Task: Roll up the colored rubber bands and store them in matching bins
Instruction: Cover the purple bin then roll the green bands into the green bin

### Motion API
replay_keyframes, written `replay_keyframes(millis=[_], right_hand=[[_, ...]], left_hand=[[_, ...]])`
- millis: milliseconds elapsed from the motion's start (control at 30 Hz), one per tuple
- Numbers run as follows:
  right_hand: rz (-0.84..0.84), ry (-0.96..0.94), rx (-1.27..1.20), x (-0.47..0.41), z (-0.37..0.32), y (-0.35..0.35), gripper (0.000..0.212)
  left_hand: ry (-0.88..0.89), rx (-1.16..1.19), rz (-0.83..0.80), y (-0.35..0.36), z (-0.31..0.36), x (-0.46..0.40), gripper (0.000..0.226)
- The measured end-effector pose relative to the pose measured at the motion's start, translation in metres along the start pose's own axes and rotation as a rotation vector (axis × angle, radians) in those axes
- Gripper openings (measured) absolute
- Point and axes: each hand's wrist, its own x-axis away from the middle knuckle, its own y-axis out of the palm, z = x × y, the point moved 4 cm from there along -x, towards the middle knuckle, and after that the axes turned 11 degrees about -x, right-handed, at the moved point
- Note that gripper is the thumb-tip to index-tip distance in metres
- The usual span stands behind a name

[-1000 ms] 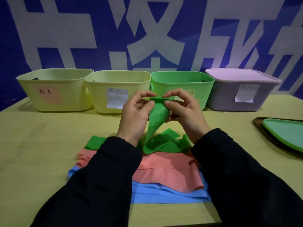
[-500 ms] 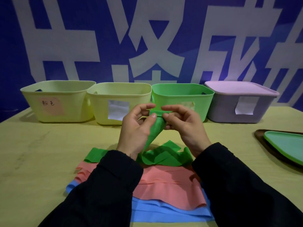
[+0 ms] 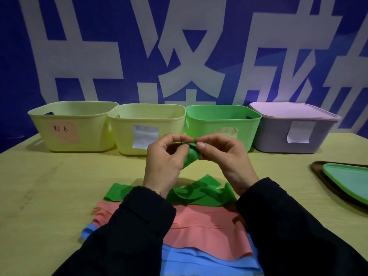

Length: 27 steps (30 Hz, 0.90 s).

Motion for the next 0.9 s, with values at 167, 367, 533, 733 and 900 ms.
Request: replay_keyframes(millis=[167, 367, 533, 733, 900], right_hand=[[0.012, -0.019, 0.017, -0.003, 0.002, -0.002, 0.021], [0.02, -0.03, 0.017, -0.003, 0.003, -0.005, 0.02], [-0.022, 0.0, 0.008, -0.001, 0.001, -0.005, 0.021], [-0.002, -0.055, 0.077, -0.004, 0.002, -0.005, 0.014], [0.002, -0.078, 0.092, -0.003, 0.001, -0.006, 0.016]], left_hand=[[0.064, -0.018, -0.034, 0.001, 0.005, 0.003, 0.011], [0.03, -0.054, -0.027, 0.003, 0.004, 0.001, 0.021], [0.095, -0.036, -0.066, 0.002, 0.01, 0.002, 0.023], [0.07, 0.01, -0.08, 0.003, 0.006, 0.003, 0.012], [0.057, 0.03, -0.077, 0.003, 0.006, 0.002, 0.016]])
